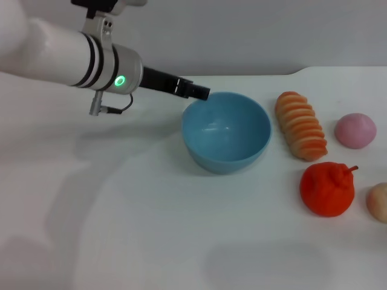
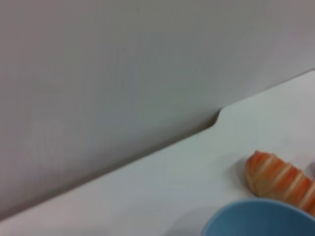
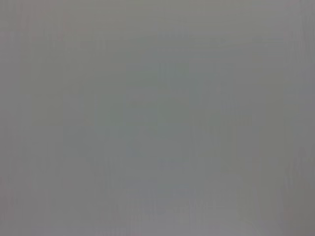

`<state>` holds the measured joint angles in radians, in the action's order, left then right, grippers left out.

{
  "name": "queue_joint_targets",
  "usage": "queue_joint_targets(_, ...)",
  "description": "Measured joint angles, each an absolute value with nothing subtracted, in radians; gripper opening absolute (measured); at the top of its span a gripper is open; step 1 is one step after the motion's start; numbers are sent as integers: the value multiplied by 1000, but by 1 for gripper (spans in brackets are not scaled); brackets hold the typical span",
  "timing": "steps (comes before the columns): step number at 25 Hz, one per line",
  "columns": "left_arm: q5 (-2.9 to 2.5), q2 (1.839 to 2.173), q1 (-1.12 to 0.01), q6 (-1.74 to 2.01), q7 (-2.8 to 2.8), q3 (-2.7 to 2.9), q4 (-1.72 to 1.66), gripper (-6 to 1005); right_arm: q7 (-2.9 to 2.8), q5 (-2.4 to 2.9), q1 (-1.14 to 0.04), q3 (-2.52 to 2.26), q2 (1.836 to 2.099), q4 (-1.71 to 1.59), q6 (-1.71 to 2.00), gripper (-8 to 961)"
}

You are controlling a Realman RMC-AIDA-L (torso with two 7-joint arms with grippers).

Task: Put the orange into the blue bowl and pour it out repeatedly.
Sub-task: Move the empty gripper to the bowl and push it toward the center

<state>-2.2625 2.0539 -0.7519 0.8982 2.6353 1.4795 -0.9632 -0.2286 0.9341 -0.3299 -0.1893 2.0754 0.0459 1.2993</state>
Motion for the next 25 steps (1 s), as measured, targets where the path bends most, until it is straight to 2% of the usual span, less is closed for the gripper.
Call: queue_joint_targets(25, -2185, 2070, -722, 673, 2640, 1692, -825, 800, -229, 933, -330, -187, 2079, 51, 1298, 759)
